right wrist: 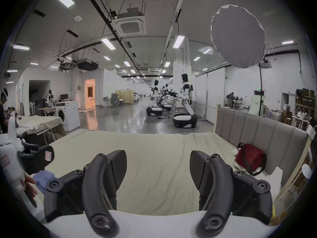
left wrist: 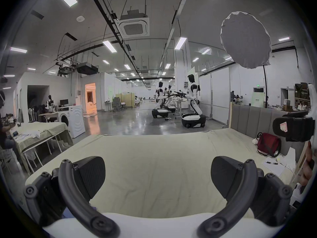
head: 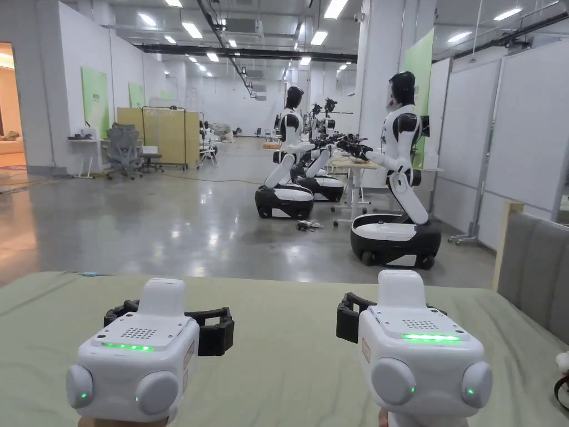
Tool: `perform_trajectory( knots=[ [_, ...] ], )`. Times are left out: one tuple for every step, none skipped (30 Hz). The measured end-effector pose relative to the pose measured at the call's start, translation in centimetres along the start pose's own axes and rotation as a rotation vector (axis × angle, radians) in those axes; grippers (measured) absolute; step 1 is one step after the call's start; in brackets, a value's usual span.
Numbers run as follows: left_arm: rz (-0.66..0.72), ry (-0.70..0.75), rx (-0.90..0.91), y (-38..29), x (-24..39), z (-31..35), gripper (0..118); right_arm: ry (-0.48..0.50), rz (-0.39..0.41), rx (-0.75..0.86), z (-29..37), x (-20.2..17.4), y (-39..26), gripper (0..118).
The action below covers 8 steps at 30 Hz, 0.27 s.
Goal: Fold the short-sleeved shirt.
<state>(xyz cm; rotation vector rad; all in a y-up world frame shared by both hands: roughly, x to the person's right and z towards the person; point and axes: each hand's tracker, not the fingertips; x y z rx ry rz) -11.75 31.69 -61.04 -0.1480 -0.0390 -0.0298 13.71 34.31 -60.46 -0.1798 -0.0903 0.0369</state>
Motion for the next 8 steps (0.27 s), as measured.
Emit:
perform_trajectory(
  knots=[
    [0.001, 0.0, -0.008, 0.0, 0.0, -0.1, 118, -0.04, 0.02, -0.026, -0.2, -0.2, 0.0, 82],
    [0.003, 0.0, -0.012, 0.0, 0.0, -0.1, 118, -0.032, 0.022, -0.041, -0.4, -0.2, -0.1, 82],
    [0.005, 0.0, -0.012, 0.0, 0.0, -0.1, 118, -0.003, 0.023, -0.042, -0.6, -0.1, -0.2, 83],
    [0.008, 0.001, -0.008, 0.0, 0.0, 0.0, 118, 0.015, 0.018, -0.042, -0.6, 0.1, -0.5, 83],
    [0.009, 0.001, -0.006, 0.0, -0.1, -0.1, 118, 0.021, 0.011, -0.036, -0.6, 0.2, -0.7, 83],
    [0.009, 0.001, -0.005, 0.0, -0.1, -0.1, 118, 0.019, 0.004, -0.027, -0.5, 0.4, -0.9, 83],
    [0.011, -0.001, -0.005, 0.0, -0.1, 0.0, 118, 0.012, 0.001, -0.023, -0.4, 0.4, -1.0, 83],
    [0.012, -0.001, -0.005, 0.0, 0.0, 0.0, 118, 0.011, -0.001, -0.019, -0.3, 0.5, -1.1, 83]
  ],
)
